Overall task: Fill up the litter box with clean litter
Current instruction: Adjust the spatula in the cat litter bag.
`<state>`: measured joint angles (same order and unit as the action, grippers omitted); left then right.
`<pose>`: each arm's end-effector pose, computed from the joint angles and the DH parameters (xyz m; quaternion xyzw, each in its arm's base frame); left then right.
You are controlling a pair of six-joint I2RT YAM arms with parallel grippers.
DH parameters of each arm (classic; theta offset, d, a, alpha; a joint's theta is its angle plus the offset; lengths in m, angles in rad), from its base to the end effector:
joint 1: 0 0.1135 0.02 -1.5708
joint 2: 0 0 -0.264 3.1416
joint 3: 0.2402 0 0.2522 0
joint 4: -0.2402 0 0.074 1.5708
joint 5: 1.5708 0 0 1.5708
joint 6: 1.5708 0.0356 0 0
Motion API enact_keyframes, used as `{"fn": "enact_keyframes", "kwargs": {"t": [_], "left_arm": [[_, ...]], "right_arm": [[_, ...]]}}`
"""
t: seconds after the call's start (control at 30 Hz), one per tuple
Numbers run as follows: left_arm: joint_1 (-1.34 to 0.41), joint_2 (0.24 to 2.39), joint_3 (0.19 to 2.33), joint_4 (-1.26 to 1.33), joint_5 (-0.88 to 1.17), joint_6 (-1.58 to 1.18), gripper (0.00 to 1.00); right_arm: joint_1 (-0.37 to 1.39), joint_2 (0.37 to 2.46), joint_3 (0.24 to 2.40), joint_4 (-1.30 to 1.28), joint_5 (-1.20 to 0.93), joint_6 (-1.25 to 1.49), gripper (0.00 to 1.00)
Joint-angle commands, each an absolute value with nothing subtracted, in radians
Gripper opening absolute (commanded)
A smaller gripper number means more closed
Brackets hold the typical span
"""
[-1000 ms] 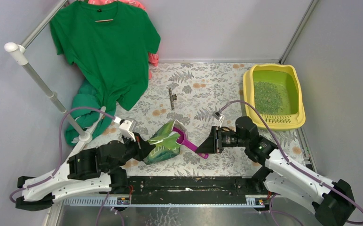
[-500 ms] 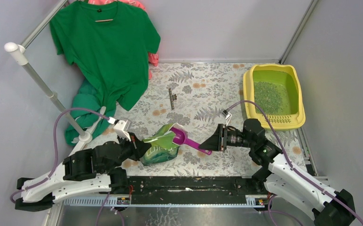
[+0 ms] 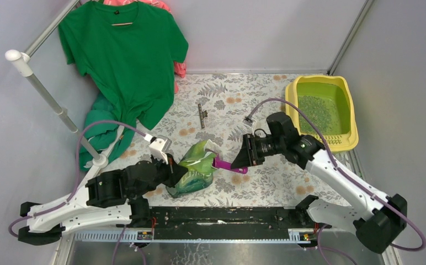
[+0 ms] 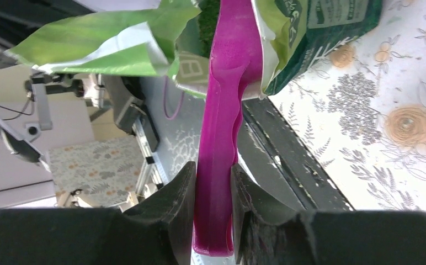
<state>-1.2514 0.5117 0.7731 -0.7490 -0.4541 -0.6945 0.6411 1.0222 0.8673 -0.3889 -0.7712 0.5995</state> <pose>0.0477 -0.0944 0.3144 0.1179 0.8346 -0.3066 0.4421 0.1605 0.1507 0.3088 -0.2015 0.8031 0.5312 0.1799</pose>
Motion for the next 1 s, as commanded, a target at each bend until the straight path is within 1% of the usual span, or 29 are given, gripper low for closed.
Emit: {"fn": "enact_keyframes", "kwargs": {"t": [0.0, 0.1, 0.37, 0.47, 0.53, 0.63, 0.7, 0.8, 0.97], "left_arm": [[-1.255, 0.547, 0.788, -0.51, -0.388, -0.652, 0.01], [-1.255, 0.569, 0.781, -0.48, -0.363, -0.641, 0.01], [-1.255, 0.576, 0.741, -0.439, -0.323, -0.637, 0.01], [-1.255, 0.552, 0.726, -0.444, -0.323, -0.642, 0.01], [-1.255, 0.532, 0.721, -0.455, -0.329, -0.649, 0.01], [-1.255, 0.497, 0.718, -0.475, -0.339, -0.653, 0.01], [-1.255, 0.484, 0.715, -0.481, -0.342, -0.654, 0.01], [-1.255, 0.482, 0.715, -0.481, -0.344, -0.654, 0.01], [-1.255, 0.493, 0.72, -0.477, -0.342, -0.652, 0.01]], "right_arm": [[0.638, 1.129, 0.997, -0.638, -0.751, 0.402, 0.0], [0.638, 1.233, 1.076, -0.714, -0.725, 0.339, 0.0], [0.638, 1.43, 1.249, -0.745, -0.697, 0.276, 0.0], [0.638, 1.462, 1.281, -0.709, -0.683, 0.294, 0.04], [0.638, 1.452, 1.258, -0.665, -0.694, 0.32, 0.13], [0.637, 1.394, 1.191, -0.604, -0.684, 0.353, 0.2], [0.638, 1.344, 1.14, -0.565, -0.673, 0.378, 0.3], [0.638, 1.266, 1.063, -0.493, -0.643, 0.427, 0.41], [0.637, 1.168, 0.961, -0.4, -0.589, 0.478, 0.5]]}}
